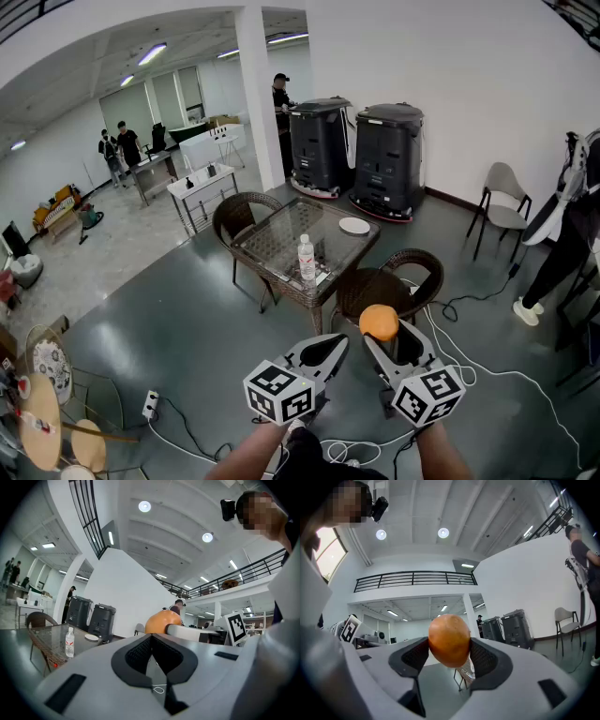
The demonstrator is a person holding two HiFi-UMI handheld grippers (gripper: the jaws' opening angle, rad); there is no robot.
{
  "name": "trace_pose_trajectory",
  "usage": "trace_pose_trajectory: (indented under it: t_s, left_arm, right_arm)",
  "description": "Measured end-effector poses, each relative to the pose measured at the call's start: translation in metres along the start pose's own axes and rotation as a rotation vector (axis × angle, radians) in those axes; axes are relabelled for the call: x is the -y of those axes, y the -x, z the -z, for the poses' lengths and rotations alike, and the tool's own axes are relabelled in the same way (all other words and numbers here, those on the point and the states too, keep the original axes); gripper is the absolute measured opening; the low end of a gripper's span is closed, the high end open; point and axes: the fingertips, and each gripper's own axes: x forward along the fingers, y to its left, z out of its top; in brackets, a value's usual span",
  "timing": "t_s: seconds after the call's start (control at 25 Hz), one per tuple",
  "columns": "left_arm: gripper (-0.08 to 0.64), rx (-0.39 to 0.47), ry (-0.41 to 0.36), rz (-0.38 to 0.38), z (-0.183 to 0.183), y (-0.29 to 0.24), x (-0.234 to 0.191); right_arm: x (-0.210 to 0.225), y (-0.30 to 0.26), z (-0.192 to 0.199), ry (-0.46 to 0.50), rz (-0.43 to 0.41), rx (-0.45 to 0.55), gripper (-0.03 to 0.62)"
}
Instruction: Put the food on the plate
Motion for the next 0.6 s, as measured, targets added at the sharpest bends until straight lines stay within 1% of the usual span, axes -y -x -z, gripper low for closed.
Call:
trace_pose_trajectory:
  t_s: [0.6]
  left_arm:
    - [0.008, -0.010, 0.000, -0.007, 0.0030, -0.0022, -0.0014]
  right_arm:
    - [0.0052, 0.0026, -0.0027, -0.002, 0.003, 0.008, 0.282]
